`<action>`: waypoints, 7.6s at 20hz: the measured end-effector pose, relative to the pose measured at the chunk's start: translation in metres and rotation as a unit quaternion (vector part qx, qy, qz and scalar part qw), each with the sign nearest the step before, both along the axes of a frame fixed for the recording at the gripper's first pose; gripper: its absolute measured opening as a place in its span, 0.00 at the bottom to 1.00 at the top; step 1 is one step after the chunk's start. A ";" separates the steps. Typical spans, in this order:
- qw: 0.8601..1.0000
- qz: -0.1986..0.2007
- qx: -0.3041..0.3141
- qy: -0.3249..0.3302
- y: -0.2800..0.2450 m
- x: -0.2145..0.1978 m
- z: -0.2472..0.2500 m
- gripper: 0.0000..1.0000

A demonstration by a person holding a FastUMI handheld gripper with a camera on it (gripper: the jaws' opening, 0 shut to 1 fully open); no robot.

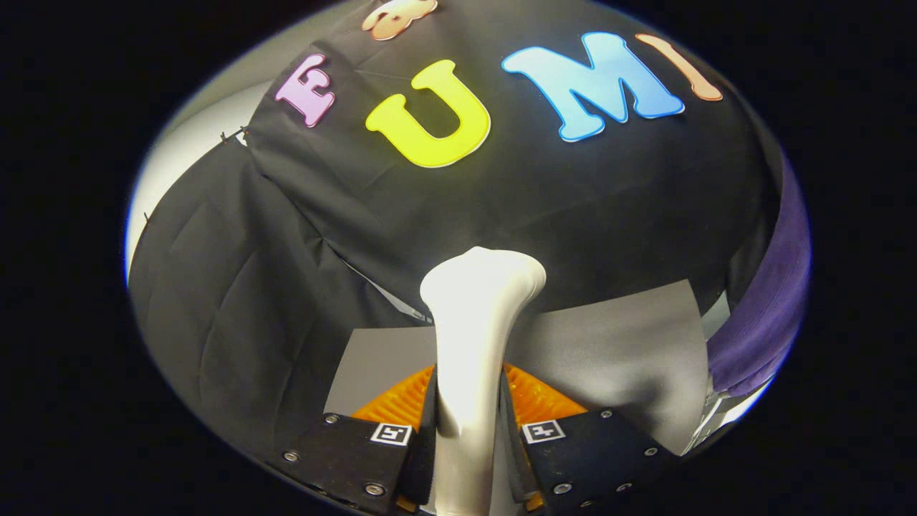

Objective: Iron the clothes twice with a garment steamer, once on the left side and once on the right side.

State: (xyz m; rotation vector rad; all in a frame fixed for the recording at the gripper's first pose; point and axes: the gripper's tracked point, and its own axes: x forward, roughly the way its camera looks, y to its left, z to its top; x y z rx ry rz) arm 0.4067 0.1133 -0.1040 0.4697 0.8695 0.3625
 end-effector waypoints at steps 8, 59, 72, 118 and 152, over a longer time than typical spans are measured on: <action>0.996 -0.021 -0.007 -0.081 -0.035 -0.077 0.050 0.41; 0.866 -0.161 -0.121 -0.458 -0.248 -0.219 0.261 0.41; 0.880 -0.214 -0.155 -0.394 -0.306 -0.107 0.217 0.41; 0.953 -0.238 -0.185 -0.042 -0.310 -0.273 -0.179 0.42; 0.797 -0.385 -0.127 -0.448 -0.427 -0.175 0.308 0.41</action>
